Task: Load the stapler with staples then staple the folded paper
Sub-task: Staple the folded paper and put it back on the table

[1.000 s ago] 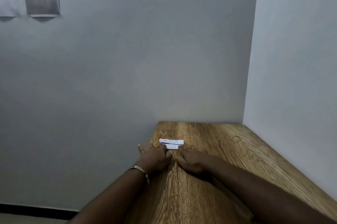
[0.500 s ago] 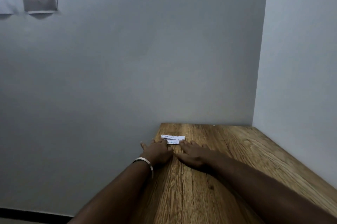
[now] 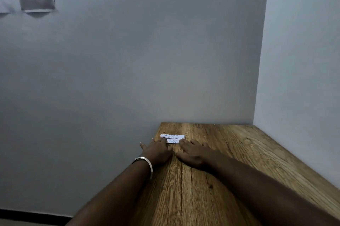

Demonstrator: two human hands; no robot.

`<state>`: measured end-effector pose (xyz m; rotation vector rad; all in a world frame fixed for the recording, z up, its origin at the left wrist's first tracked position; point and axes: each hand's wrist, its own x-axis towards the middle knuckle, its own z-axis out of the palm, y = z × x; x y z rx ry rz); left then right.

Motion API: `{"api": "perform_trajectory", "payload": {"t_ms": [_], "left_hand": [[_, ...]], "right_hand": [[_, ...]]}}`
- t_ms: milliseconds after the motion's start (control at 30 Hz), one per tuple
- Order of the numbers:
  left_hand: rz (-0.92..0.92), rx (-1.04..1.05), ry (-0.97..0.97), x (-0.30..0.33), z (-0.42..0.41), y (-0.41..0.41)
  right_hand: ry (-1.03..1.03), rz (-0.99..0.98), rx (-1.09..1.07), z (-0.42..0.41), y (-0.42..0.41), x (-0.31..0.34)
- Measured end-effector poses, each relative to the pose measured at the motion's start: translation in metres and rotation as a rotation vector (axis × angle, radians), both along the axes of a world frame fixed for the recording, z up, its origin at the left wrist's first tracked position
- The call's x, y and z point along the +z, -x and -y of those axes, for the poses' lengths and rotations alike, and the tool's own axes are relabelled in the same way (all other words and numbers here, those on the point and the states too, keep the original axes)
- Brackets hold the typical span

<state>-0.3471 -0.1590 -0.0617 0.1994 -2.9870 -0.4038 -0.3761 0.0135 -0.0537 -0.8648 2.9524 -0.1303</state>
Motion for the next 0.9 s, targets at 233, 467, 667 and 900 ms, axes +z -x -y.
{"api": "perform_trajectory", "payload": {"t_ms": [233,467,667,900], "left_hand": [[-0.024,-0.008,0.027,0.000,-0.001,-0.003],[-0.119,0.031,0.001,-0.001,-0.005,-0.016],[-0.127,0.028,-0.043,-0.002,-0.009,-0.046],[-0.171,0.000,-0.018,0.000,-0.020,-0.092]], "right_hand": [[-0.011,-0.009,-0.006,0.001,0.005,-0.004],[0.046,-0.032,-0.012,-0.002,-0.003,-0.003],[0.013,0.038,-0.024,-0.018,-0.029,0.003],[0.009,0.083,-0.031,-0.041,-0.082,0.013]]}}
